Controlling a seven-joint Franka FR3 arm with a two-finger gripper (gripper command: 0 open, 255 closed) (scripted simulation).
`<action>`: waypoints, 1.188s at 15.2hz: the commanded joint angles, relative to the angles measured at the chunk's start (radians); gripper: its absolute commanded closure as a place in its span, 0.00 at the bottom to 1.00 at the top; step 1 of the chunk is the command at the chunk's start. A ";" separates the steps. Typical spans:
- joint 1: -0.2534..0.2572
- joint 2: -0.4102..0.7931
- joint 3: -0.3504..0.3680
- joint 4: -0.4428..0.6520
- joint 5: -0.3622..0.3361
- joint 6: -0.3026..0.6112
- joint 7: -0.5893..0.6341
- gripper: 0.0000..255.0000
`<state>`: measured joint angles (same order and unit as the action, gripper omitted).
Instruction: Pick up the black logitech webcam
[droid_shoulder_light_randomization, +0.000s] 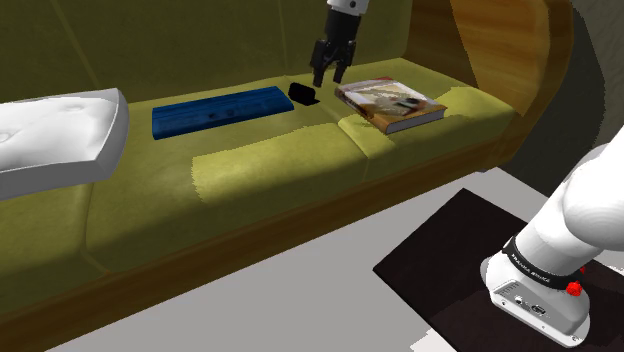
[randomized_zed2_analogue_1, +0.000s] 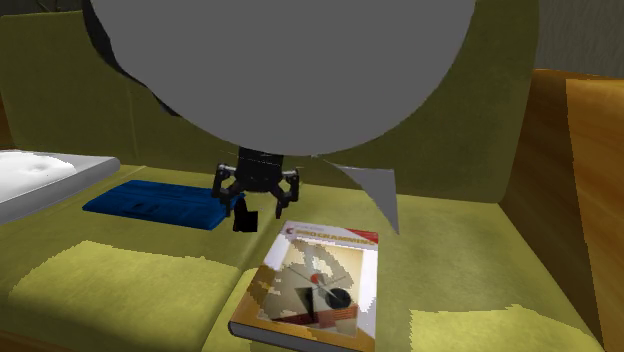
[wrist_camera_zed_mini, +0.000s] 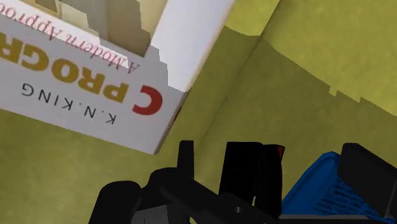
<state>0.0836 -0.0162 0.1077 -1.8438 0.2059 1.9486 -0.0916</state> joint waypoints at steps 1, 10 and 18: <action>0.006 0.074 0.006 0.087 0.003 -0.002 -0.017 0.00; 0.016 0.159 0.016 0.116 0.010 0.065 -0.045 0.00; 0.015 0.161 0.016 0.098 0.012 0.086 -0.050 1.00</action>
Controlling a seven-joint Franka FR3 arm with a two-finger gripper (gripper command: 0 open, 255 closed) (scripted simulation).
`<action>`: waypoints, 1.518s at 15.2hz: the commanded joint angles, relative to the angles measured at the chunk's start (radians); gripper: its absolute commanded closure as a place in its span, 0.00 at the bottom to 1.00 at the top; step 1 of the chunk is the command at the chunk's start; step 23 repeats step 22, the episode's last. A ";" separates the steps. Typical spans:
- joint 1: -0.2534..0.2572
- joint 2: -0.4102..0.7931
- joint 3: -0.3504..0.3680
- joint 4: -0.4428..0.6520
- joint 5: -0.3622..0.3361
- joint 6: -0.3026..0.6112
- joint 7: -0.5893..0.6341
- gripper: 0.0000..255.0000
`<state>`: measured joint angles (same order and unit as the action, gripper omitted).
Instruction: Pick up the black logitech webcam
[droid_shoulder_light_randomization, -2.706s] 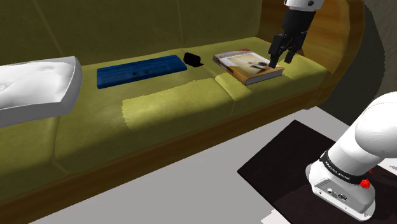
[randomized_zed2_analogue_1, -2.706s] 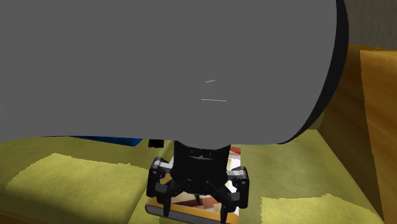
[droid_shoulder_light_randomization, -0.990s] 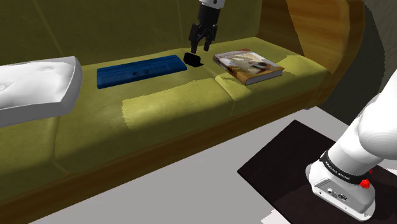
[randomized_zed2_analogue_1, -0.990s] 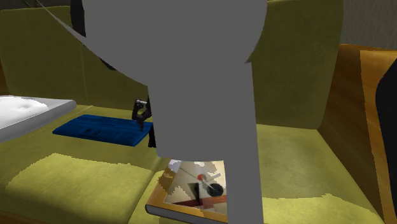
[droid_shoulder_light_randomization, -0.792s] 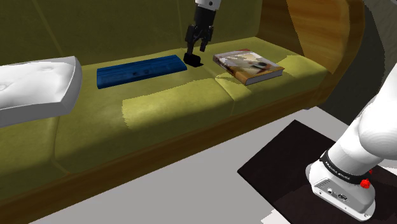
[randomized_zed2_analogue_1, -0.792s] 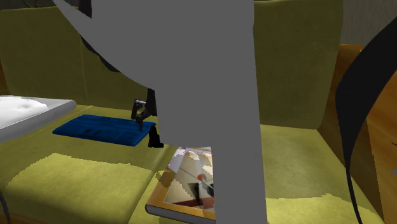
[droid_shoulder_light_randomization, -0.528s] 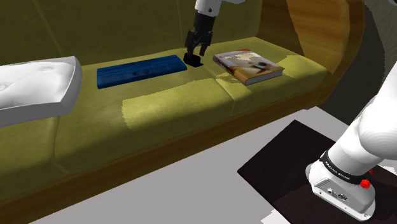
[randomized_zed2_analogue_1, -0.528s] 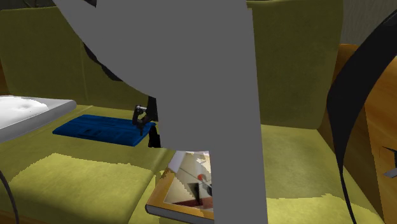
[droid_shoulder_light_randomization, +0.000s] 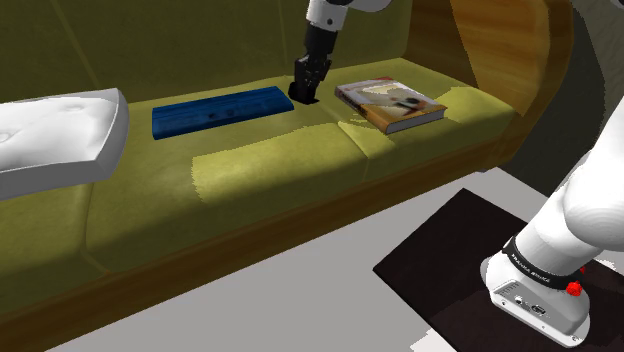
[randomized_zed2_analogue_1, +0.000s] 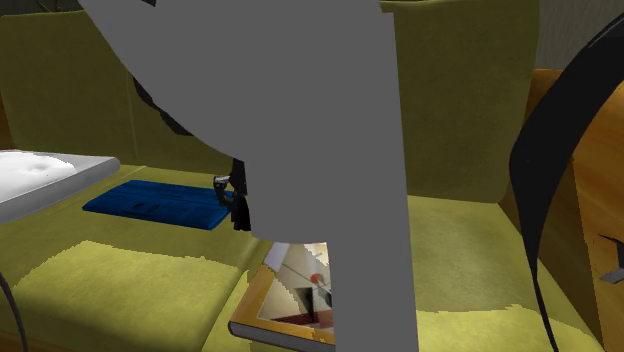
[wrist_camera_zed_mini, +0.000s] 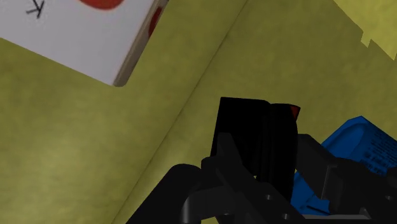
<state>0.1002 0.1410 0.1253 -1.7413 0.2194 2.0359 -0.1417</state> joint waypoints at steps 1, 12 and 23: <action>-0.002 0.002 -0.002 -0.006 -0.001 -0.003 -0.001 1.00; -0.002 -0.003 -0.002 0.080 -0.009 -0.091 0.020 1.00; -0.003 0.002 -0.003 0.195 -0.017 -0.200 0.042 1.00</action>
